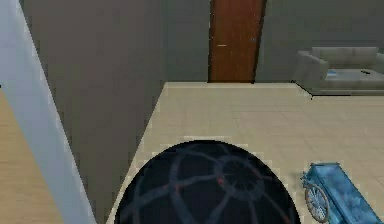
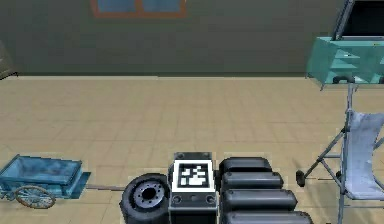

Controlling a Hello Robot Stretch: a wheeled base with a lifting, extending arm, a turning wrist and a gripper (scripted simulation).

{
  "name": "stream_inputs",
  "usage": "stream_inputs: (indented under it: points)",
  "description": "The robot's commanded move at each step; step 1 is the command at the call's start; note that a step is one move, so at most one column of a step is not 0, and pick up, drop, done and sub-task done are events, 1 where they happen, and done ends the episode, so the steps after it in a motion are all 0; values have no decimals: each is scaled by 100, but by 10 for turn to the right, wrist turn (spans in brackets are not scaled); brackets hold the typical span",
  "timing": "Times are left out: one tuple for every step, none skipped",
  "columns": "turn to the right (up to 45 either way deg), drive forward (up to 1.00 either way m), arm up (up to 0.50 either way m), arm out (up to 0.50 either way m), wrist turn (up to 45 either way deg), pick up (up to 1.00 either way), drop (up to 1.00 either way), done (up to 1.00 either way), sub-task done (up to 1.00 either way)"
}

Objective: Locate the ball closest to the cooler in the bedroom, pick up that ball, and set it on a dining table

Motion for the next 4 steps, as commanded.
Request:
stream_inputs:
  points:
    - [-450, 0, 0, 0, 0, 0, 0, 0, 0]
    - [0, 45, 0, 0, 0, 0, 0, 0, 0]
    - [-420, 0, 0, 0, 0, 0, 0, 0, 0]
    - [-30, 0, 0, 0, 0, 0, 0, 0, 0]
